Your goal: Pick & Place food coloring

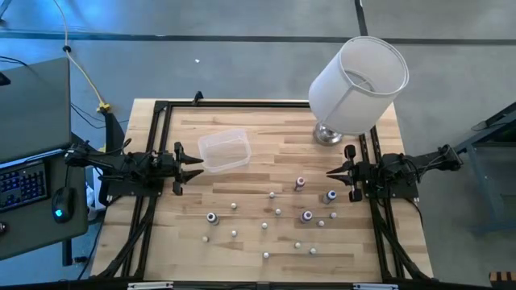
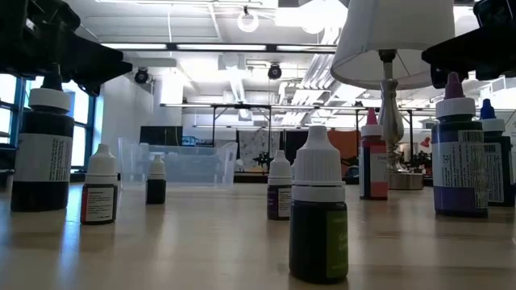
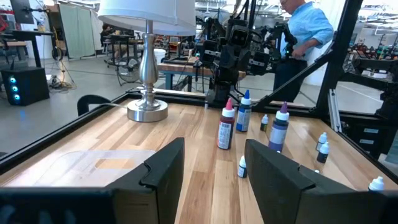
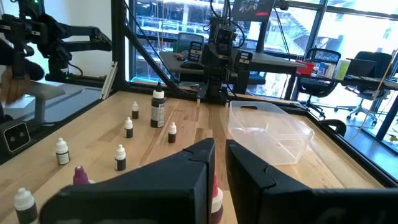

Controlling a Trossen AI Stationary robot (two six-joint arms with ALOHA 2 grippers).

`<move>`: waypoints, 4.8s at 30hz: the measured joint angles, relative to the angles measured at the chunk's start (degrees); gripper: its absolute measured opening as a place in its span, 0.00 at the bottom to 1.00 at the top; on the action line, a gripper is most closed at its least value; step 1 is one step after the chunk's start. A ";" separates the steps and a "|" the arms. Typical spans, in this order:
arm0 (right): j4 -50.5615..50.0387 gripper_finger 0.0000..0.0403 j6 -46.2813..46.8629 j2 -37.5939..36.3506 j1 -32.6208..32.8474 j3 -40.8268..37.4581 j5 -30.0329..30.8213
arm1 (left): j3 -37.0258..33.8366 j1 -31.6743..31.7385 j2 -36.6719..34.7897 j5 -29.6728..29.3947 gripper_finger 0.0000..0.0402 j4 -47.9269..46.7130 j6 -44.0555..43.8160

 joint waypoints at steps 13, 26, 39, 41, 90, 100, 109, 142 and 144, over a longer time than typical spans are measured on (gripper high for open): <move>0.00 0.08 0.00 0.02 -0.01 0.00 0.01 | 0.00 -0.01 0.00 0.02 0.42 0.00 0.00; 0.00 0.08 -0.02 0.02 0.01 0.00 0.01 | 0.00 0.00 -0.02 0.00 0.42 0.00 0.00; 0.00 0.08 -0.02 0.02 -0.01 0.00 -0.01 | 0.00 0.00 -0.01 0.01 0.42 -0.01 0.00; 0.00 0.08 -0.60 0.00 0.01 0.02 0.01 | 0.00 -0.01 -0.01 0.01 0.42 -0.01 0.01; -0.81 0.08 13.54 11.47 0.07 0.00 -14.20 | 0.00 0.01 -0.02 -4.87 0.42 1.22 -14.60; 2.17 0.08 7.65 12.02 0.07 0.00 -5.17 | 0.00 0.01 -0.01 -4.90 0.42 1.22 -14.60; 2.50 0.08 12.32 12.02 0.07 0.00 -5.91 | 0.00 0.01 -0.02 -4.90 0.42 1.20 -14.60; -5.46 0.28 14.97 15.59 0.14 0.04 -14.27 | 0.00 0.01 0.00 -4.94 0.42 0.94 -14.60; -5.46 0.28 14.97 16.64 0.14 0.04 -14.33 | 0.00 0.01 -0.01 -4.94 0.42 0.92 -14.60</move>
